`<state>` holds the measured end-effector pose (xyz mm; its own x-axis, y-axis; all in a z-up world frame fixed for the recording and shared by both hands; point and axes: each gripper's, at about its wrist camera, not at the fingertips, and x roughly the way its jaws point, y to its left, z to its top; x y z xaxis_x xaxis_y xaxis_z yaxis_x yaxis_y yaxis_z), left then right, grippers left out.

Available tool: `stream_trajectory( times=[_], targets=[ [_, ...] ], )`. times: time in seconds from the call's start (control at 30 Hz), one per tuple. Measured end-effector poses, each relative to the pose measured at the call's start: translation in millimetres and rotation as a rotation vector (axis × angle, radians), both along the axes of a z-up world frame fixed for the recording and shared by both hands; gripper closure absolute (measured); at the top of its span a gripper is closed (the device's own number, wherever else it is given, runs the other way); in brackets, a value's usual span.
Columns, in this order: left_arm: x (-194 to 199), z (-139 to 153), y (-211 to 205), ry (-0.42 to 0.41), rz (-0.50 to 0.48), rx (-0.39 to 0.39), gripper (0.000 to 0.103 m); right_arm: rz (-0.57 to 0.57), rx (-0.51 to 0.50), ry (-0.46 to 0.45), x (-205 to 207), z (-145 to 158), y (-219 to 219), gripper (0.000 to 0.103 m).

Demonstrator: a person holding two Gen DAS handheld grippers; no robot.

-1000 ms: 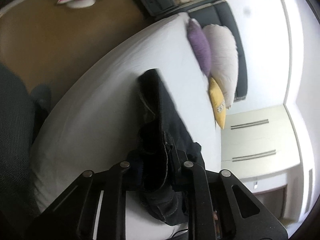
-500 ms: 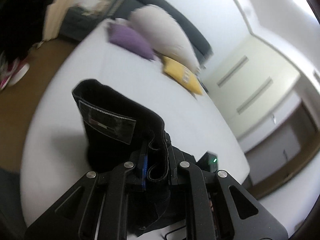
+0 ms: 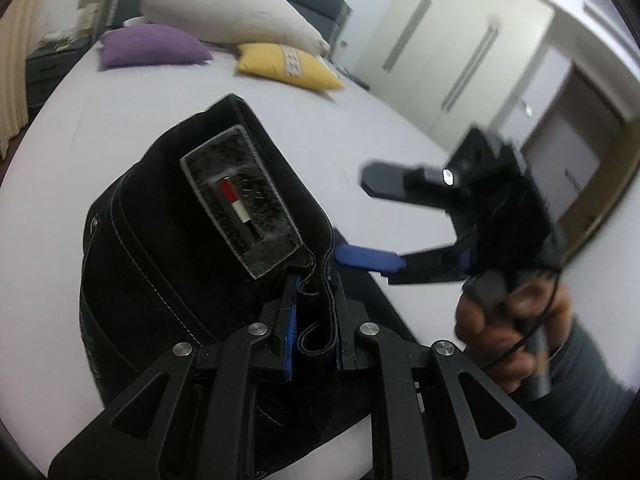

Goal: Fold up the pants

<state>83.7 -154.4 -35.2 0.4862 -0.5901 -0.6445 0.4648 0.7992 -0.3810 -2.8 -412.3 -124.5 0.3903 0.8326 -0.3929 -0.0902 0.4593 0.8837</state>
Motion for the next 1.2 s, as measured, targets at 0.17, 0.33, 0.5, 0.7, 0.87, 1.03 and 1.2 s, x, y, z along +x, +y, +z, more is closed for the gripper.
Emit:
stream_trajectory(
  times=[0.17,0.33,0.5,0.7,0.87,1.03,1.2],
  targets=[
    [4.1,-18.8,-27.8,-0.022,-0.062,0.074,0.091,0.067,-0.021,0.041,2.4,-9.9,24.5,0.005],
    [-4.4,-30.1,-49.6,-0.053,-0.101,0.142,0.091,0.101,-0.081,0.056,14.1,-19.7,31.7,0.051],
    [-11.5,-37.5,-76.4,-0.077,-0.142,0.191,0.091,0.105,-0.184,0.060,12.3,-19.2,25.2,0.076],
    [-13.7,-32.2,-109.5,-0.081,-0.200,0.191,0.091,0.090,-0.233,0.047,-0.1,-11.7,-1.2,0.088],
    [-17.6,-29.5,-140.8,-0.078,-0.228,0.202,0.091,0.073,-0.247,0.061,-2.5,-16.5,-30.5,0.088],
    [-12.9,-41.1,-165.3,-0.055,-0.233,0.229,0.091,0.067,-0.233,0.109,7.7,-35.1,-48.7,0.088],
    [-11.1,-61.7,-183.7,-0.033,-0.260,0.254,0.091,0.052,-0.228,0.144,7.1,-56.6,-64.3,0.088]
  ],
)
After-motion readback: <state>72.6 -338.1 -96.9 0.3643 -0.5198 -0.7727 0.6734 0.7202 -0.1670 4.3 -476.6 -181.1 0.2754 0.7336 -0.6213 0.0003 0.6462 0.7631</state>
